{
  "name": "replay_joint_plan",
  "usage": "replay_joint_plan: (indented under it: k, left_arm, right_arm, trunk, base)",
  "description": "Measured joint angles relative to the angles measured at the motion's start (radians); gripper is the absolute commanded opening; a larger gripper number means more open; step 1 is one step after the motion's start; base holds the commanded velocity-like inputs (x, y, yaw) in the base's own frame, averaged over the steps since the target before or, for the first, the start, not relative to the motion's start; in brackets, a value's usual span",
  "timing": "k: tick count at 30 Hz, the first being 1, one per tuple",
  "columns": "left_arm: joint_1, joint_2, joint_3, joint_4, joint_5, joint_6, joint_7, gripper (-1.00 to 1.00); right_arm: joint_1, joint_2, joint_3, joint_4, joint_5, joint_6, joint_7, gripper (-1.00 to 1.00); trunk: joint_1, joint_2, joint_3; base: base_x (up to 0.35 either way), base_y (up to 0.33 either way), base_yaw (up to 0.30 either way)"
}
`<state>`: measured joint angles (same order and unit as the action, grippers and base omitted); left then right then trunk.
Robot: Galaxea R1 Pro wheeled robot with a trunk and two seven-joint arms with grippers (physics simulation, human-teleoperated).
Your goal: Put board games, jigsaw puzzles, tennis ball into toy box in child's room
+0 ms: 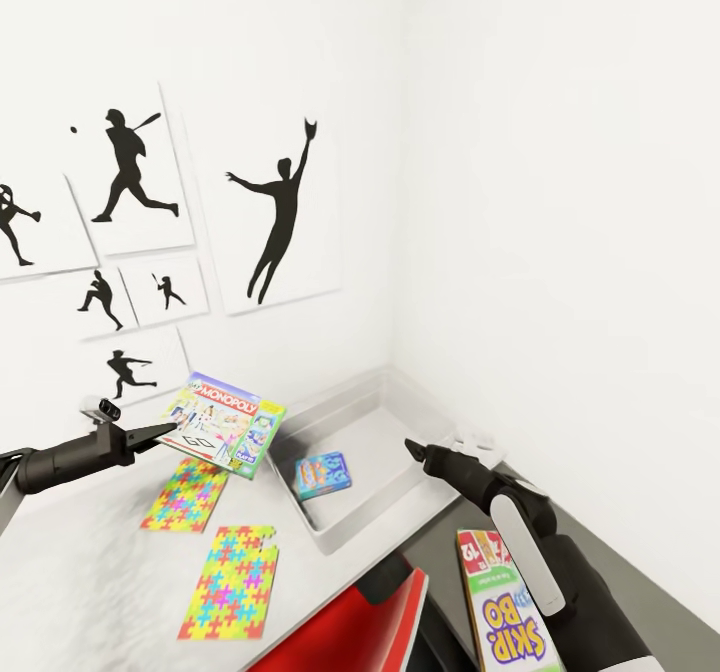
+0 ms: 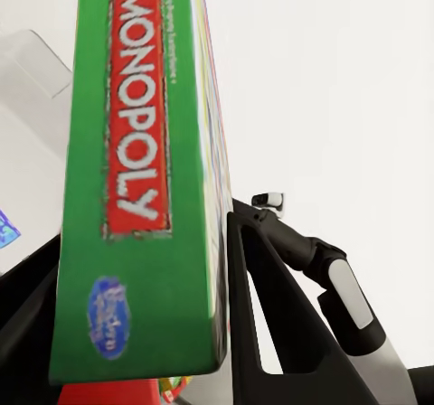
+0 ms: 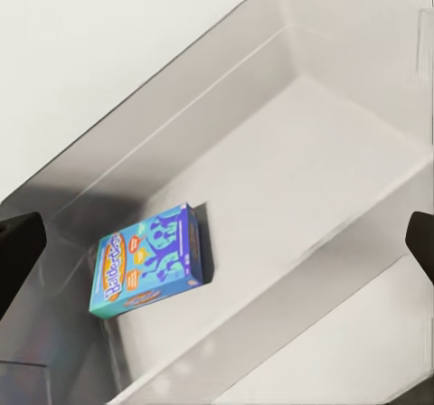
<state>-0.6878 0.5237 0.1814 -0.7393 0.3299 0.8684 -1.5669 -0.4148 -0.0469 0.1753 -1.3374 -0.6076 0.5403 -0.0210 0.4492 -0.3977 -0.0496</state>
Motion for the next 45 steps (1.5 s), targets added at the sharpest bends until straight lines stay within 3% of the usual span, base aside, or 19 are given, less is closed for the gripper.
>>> replay_joint_plan:
  k: [20, 45]
  left_arm:
    - [0.0, 0.0, 0.0, 0.0, 0.001, 0.002, 0.0, -1.0]
    - [0.0, 0.001, 0.0, 0.0, 0.001, 0.001, 0.0, -1.0]
  right_arm:
    - [0.0, 0.0, 0.005, 0.001, 0.009, 0.001, -0.001, 1.0]
    - [0.0, 0.0, 0.003, 0.001, 0.001, 0.002, -0.006, 1.0]
  trunk:
    - [0.0, 0.0, 0.0]
    - [0.0, 0.0, -0.003]
  base:
    - [0.01, -0.063, 0.0]
    - [0.005, 0.026, 0.04]
